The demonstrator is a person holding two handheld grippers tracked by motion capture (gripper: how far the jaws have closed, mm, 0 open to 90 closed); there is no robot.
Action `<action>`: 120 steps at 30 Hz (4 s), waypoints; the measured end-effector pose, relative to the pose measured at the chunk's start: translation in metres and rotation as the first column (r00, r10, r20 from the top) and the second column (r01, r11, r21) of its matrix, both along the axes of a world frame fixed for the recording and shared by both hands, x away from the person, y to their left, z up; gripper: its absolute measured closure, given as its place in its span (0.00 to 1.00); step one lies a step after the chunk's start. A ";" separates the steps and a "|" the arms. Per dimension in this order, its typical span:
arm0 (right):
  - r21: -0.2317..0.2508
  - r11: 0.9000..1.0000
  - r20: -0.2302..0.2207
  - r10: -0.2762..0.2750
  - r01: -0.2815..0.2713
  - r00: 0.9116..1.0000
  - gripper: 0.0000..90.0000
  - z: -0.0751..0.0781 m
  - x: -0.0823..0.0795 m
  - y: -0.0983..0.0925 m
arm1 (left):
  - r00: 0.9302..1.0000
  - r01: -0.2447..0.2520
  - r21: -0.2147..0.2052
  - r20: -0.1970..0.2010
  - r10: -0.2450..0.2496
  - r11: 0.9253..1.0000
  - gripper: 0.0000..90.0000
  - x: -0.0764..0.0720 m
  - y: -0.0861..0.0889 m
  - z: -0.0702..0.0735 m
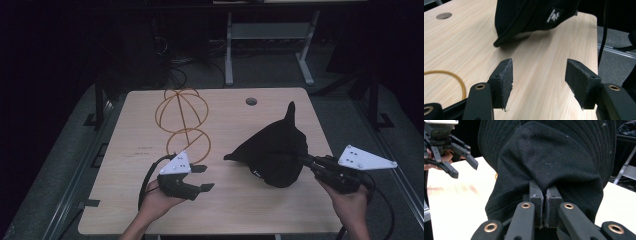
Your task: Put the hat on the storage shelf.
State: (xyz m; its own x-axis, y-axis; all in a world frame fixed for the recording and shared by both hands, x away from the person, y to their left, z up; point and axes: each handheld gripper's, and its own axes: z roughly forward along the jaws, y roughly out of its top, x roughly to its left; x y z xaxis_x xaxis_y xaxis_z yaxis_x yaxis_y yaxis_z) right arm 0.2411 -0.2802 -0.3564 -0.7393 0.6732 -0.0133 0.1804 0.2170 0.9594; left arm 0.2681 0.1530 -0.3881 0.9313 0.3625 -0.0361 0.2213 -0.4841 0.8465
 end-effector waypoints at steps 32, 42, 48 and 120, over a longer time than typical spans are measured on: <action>0.016 0.999 -0.061 0.049 -0.048 0.997 0.96 0.037 0.042 0.023 | 0.999 -0.045 0.007 -0.010 0.045 0.999 0.41 -0.009 0.027 -0.018; -0.011 0.997 -0.058 0.071 -0.072 0.996 0.96 0.057 0.054 0.028 | 0.998 -0.053 0.004 -0.018 0.053 0.999 0.41 -0.009 0.029 -0.019; -0.044 0.994 -0.048 0.095 -0.097 0.994 0.96 0.074 0.059 0.036 | 0.999 -0.049 0.006 -0.009 0.049 0.999 0.41 -0.008 0.032 -0.020; -0.057 0.941 -0.028 0.332 -0.333 0.943 0.96 0.174 0.153 0.200 | 0.997 -0.065 -0.014 -0.031 0.064 0.998 0.40 -0.005 0.046 -0.024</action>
State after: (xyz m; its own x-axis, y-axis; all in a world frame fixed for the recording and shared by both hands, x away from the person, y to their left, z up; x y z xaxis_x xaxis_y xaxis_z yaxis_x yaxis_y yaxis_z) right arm 0.3946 -0.0803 -0.1821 -0.9216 0.3870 -0.0307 0.1051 0.3247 0.9400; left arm 0.2633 0.1988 -0.4120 0.9044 0.4208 -0.0699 0.2772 -0.4551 0.8462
